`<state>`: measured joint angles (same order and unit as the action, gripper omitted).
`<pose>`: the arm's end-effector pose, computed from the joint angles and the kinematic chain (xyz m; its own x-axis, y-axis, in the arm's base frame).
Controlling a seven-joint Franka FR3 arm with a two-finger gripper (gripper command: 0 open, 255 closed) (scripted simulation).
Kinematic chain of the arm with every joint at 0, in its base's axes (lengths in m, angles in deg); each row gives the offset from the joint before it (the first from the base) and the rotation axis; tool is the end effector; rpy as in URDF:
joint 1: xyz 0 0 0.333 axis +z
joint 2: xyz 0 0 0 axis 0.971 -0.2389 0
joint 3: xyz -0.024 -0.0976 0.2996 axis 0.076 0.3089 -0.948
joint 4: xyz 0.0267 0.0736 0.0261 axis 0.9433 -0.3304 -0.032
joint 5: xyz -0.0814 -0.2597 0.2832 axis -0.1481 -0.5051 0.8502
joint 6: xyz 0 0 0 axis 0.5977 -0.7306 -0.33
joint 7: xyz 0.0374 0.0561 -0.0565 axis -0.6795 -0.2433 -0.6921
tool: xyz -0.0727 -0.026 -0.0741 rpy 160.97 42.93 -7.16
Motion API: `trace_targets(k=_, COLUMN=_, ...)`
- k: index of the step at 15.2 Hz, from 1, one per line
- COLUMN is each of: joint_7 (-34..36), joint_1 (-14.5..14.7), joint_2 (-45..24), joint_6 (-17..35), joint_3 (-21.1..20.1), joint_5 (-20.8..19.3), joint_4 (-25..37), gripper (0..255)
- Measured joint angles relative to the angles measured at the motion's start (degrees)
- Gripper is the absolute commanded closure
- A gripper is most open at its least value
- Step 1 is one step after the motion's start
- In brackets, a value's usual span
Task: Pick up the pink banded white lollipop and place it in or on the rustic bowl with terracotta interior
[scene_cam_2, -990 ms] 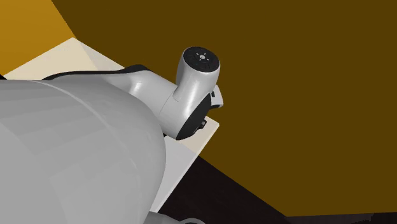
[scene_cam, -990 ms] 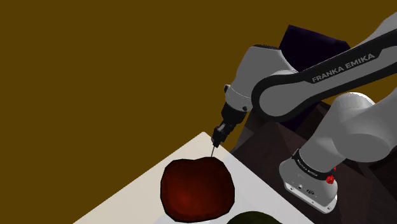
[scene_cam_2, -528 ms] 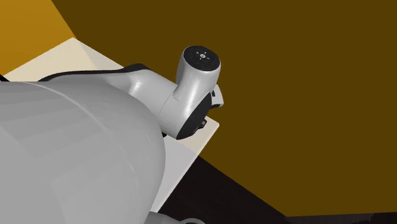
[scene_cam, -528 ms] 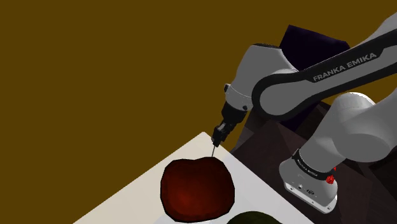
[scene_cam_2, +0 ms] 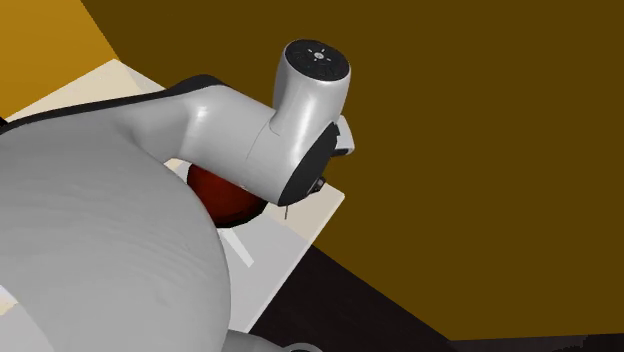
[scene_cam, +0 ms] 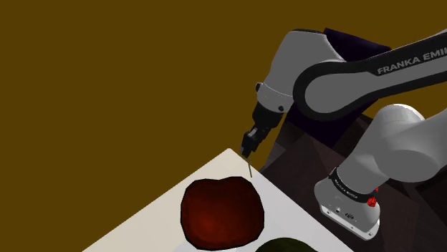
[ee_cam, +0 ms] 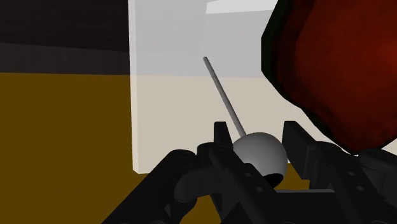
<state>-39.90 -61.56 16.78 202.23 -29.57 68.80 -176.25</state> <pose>0.2725 0.2051 0.3571 0.9941 0.1010 0.0394 0.1073 -0.9691 -0.2220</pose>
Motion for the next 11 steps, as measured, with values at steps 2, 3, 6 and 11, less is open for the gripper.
trace_targets(k=2, joint_7=0.46, joint_1=-0.21, joint_2=1.20, joint_6=-1.88, joint_3=0.39, joint_5=-0.67, joint_4=0.70, gripper=255)
trace_targets(k=3, joint_7=0.87, joint_1=-0.33, joint_2=1.72, joint_6=-2.96, joint_3=0.50, joint_5=-1.06, joint_4=1.32, gripper=255)
trace_targets(k=6, joint_7=1.58, joint_1=-0.56, joint_2=3.78, joint_6=-6.06, joint_3=1.21, joint_5=-2.03, joint_4=2.40, gripper=255)
trace_targets(k=11, joint_7=2.68, joint_1=-1.12, joint_2=5.96, joint_6=-10.75, joint_3=2.27, joint_5=-3.67, joint_4=5.01, gripper=255)
